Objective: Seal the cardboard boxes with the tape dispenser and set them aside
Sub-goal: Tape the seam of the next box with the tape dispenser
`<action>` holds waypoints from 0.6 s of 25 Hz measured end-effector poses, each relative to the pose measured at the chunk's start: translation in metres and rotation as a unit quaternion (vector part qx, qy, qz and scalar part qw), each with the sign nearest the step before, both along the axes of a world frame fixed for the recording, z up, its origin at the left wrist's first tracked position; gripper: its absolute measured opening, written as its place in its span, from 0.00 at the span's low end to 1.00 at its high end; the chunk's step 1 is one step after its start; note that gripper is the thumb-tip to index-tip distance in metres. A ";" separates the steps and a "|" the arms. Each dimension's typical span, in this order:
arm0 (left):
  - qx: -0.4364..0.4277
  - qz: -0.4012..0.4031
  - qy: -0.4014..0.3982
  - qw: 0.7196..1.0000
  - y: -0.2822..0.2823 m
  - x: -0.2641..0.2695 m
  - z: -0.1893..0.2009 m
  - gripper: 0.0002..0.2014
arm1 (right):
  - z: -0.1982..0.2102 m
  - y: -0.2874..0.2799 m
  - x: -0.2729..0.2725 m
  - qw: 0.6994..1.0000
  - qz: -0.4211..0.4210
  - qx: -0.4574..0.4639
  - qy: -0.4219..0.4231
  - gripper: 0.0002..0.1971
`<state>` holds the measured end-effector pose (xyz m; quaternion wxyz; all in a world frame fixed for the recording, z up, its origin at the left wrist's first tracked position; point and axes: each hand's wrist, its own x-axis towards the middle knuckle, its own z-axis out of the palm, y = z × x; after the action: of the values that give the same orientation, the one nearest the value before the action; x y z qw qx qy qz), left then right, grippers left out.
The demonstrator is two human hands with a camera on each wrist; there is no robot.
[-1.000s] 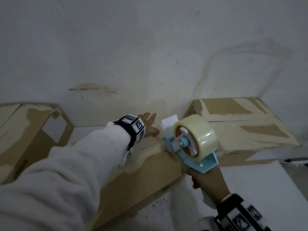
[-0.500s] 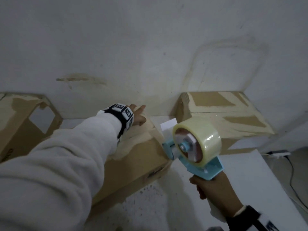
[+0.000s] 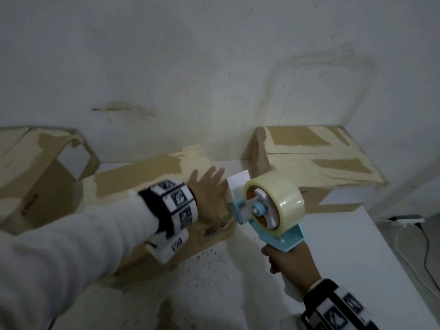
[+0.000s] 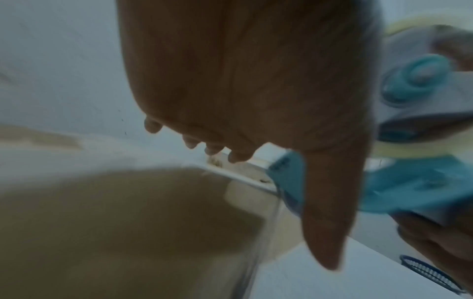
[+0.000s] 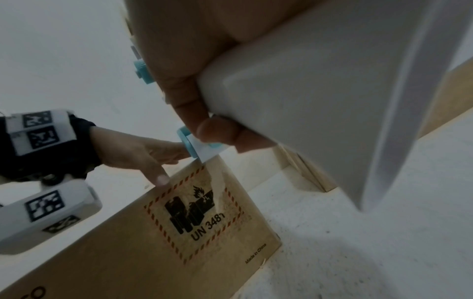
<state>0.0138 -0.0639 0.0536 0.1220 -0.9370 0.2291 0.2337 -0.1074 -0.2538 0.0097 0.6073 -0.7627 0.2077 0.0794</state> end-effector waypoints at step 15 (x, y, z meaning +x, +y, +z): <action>-0.110 0.110 -0.094 0.983 -0.010 -0.014 -0.044 0.31 | 0.031 -0.009 0.021 0.997 0.063 -0.024 -0.030 0.09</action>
<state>-0.0006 -0.0737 0.0097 0.0131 -0.9820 0.1361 0.1301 -0.0865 -0.2629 0.0410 0.5889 -0.7903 0.1433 0.0898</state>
